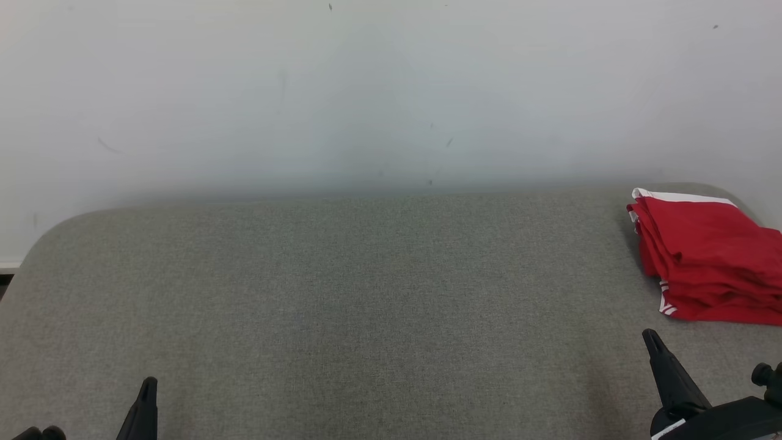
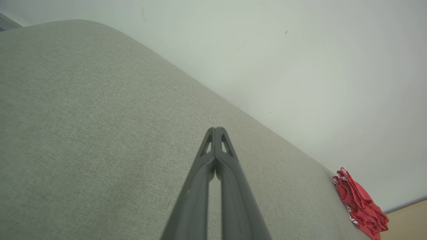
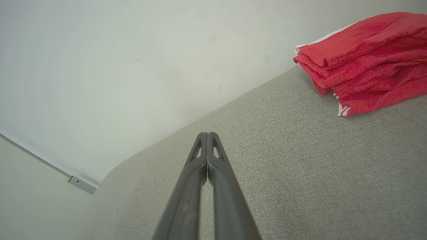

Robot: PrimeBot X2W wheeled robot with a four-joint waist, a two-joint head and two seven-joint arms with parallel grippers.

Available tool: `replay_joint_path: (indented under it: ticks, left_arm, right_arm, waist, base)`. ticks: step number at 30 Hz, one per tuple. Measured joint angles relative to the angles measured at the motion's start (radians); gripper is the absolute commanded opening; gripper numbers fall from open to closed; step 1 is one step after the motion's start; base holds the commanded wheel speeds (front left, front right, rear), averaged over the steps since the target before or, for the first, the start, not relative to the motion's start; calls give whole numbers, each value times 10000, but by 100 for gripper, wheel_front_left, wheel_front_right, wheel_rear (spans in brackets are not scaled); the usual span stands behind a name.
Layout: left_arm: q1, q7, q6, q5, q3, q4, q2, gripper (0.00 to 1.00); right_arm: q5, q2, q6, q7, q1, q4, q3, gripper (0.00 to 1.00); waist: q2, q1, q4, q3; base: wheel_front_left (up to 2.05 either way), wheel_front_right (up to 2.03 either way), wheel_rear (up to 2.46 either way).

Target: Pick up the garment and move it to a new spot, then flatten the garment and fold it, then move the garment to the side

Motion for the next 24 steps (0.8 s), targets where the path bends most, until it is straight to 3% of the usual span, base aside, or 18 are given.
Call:
replay_joint_path:
  ticks: [24]
  left_arm:
    - [-357, 497, -832, -2499, 780, 263, -959, 0]
  right_arm:
    - [3210, 33, 0, -25, -49, 186, -63, 0]
  waist:
    - [0, 0, 100, 174]
  base:
    - [0, 0, 0]
